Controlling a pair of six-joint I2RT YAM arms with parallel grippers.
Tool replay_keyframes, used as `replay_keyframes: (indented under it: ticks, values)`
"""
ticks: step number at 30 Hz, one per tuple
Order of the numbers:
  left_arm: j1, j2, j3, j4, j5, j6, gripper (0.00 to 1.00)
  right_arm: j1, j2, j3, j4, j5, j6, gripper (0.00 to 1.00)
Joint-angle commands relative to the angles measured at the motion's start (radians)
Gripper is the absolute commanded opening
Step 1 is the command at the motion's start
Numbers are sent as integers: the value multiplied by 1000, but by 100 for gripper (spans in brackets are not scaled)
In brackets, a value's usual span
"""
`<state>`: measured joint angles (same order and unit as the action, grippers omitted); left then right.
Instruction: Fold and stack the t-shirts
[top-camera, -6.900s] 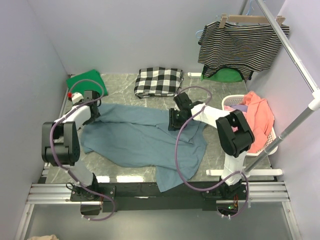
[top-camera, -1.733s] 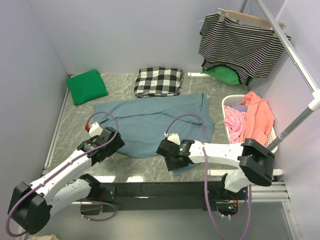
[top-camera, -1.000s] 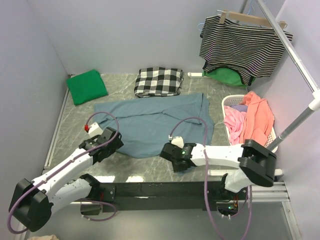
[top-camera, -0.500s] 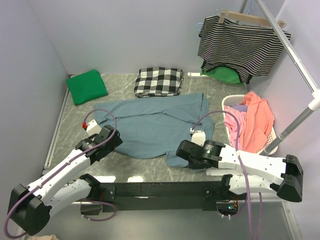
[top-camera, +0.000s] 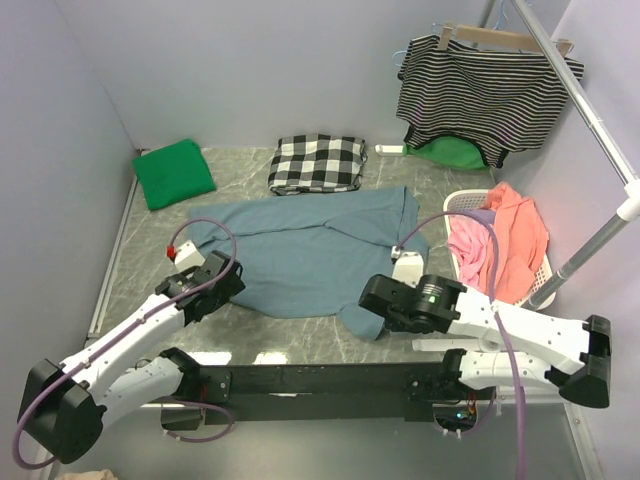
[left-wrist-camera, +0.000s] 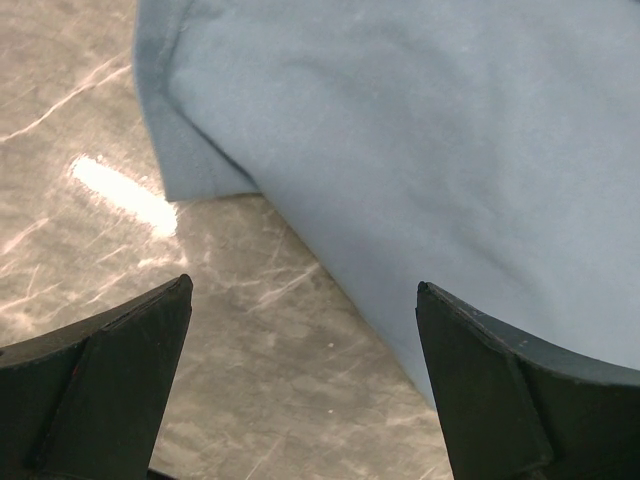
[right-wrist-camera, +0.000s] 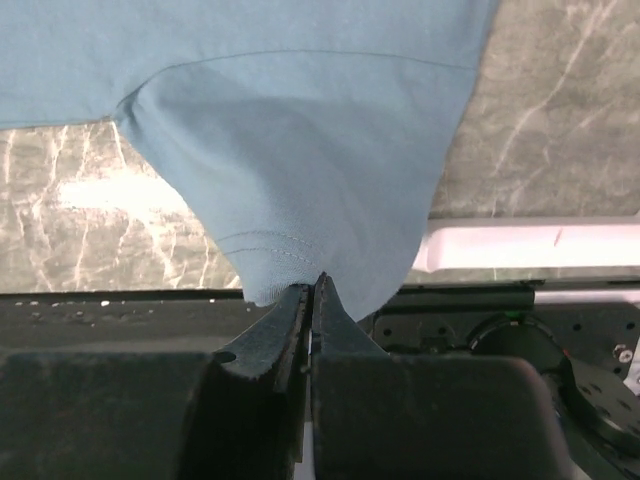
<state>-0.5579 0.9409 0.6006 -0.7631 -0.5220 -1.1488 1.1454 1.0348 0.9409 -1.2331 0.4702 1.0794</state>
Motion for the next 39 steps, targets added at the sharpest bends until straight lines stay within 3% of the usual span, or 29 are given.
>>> replay_keyframes:
  ticks: [1,9,15,22,28,32,34,39]
  values:
    - [-2,2,22,-45,-53,-71,99,-3,34,7,92,48,-61,0]
    - [74,21,64,-101,-213,-160,99,-154,22,-21,234,-14,-246,0]
    - [249,45,39,-12,-112,-48,99,-246,-15,-31,273,-41,-343,0]
    - [280,93,37,56,-33,3,99,-283,-4,-50,305,-70,-372,0]
    - [280,85,-10,96,40,12,85,-296,2,-57,325,-85,-378,0]
    - [280,67,-27,93,47,1,59,-297,2,-63,330,-90,-377,0]
    - [280,58,-31,81,40,0,52,-299,2,-67,330,-91,-377,0]
    - [280,33,-48,65,42,-17,49,-306,-1,-70,330,-93,-383,0]
